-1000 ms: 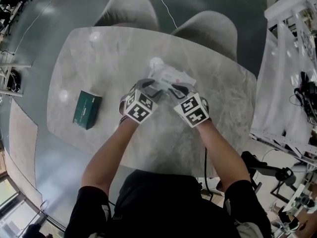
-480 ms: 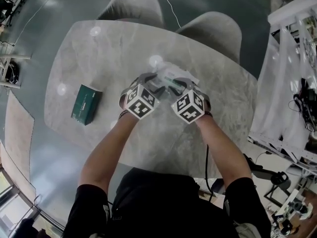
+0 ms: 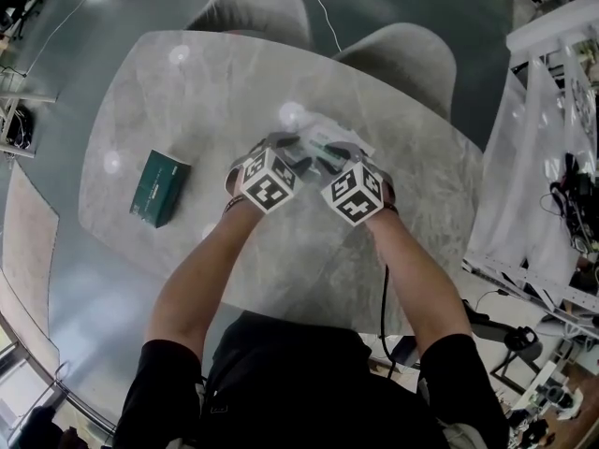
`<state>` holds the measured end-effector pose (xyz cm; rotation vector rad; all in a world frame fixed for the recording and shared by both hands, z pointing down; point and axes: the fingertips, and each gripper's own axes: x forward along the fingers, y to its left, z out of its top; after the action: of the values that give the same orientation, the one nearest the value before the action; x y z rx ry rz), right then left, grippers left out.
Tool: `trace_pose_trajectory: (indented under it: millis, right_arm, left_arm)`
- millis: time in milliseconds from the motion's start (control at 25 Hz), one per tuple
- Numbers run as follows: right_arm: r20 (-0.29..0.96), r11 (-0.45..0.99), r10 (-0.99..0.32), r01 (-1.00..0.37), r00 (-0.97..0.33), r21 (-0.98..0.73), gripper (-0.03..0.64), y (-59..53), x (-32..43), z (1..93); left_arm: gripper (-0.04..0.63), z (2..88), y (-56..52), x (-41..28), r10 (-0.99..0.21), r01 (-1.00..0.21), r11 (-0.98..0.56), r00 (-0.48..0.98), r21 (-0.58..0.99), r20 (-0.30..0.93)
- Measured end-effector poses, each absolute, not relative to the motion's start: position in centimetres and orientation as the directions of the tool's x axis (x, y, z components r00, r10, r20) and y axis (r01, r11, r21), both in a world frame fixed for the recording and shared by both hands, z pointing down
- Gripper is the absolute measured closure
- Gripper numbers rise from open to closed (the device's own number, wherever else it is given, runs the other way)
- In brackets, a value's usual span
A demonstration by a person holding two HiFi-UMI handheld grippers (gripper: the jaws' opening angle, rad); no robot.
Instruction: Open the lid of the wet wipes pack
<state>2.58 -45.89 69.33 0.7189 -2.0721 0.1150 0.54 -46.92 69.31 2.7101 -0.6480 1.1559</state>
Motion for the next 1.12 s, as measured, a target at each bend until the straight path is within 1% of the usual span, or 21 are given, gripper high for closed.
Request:
trace_pose_trajectory:
  millis: [120, 280, 480, 680, 880, 960, 1040, 1120]
  right_arm:
    - [0.811, 0.846, -0.408, -0.508, -0.419, 0.163, 0.504, -46.0, 2.6, 69.3]
    - [0.831, 0.867, -0.388, -0.463, -0.400, 0.182, 0.506, -45.9, 2.6, 69.3]
    - [0.838, 0.880, -0.393, -0.419, -0.379, 0.223, 0.512, -45.9, 2.6, 69.1]
    - [0.837, 0.884, -0.412, -0.380, -0.360, 0.272, 0.535, -45.8, 2.6, 68.7]
    - [0.829, 0.878, -0.424, -0.390, -0.365, 0.277, 0.540, -45.9, 2.9, 67.6]
    - [0.811, 0.863, -0.457, -0.401, -0.366, 0.306, 0.583, -46.4, 3.0, 66.5]
    - [0.787, 0.842, -0.499, -0.419, -0.362, 0.340, 0.594, -47.3, 3.5, 65.3]
    - [0.778, 0.835, -0.505, -0.441, -0.374, 0.330, 0.597, -48.0, 4.1, 64.5]
  left_arm:
    - [0.391, 69.6, -46.9, 0.6, -0.342, -0.434, -0.898, 0.603, -0.064, 0.721]
    - [0.391, 69.7, -46.9, 0.6, -0.334, -0.429, -0.901, 0.597, -0.061, 0.729]
    - [0.396, 69.8, -46.9, 0.7, -0.340, -0.430, -0.900, 0.595, -0.068, 0.729]
    - [0.400, 69.8, -46.9, 0.6, -0.338, -0.432, -0.900, 0.600, -0.062, 0.725]
    - [0.405, 69.7, -46.9, 0.7, -0.346, -0.444, -0.894, 0.605, -0.058, 0.717]
    - [0.405, 69.7, -46.9, 0.7, -0.347, -0.440, -0.896, 0.605, -0.061, 0.716]
    - [0.405, 69.8, -47.0, 0.7, -0.346, -0.438, -0.897, 0.607, -0.061, 0.716]
    - [0.405, 69.7, -47.0, 0.7, -0.346, -0.442, -0.895, 0.608, -0.058, 0.714]
